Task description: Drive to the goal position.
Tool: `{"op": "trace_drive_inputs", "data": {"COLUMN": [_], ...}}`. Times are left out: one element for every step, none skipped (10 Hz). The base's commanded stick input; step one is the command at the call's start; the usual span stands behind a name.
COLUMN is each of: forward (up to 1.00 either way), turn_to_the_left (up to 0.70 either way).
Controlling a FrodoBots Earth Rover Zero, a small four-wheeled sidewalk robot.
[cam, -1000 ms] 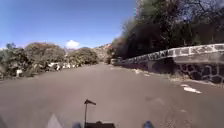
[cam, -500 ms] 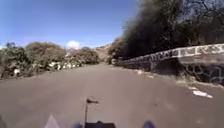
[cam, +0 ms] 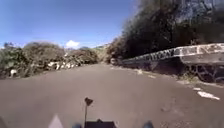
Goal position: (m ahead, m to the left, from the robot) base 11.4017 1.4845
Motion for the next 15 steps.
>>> {"op": "trace_drive_inputs", "data": {"forward": [0.50, 0.50, 0.50, 0.50, 0.50, 0.50, 0.50, 0.50, 0.50, 0.50, 0.50, 0.50, 0.50, 0.50, 0.50], "turn_to_the_left": [0.00, 0.00, 0.00, 0.00, 0.00, 0.00, 0.00, 0.00, 0.00, 0.00, 0.00, 0.00, 0.00, 0.00, 0.00]}}
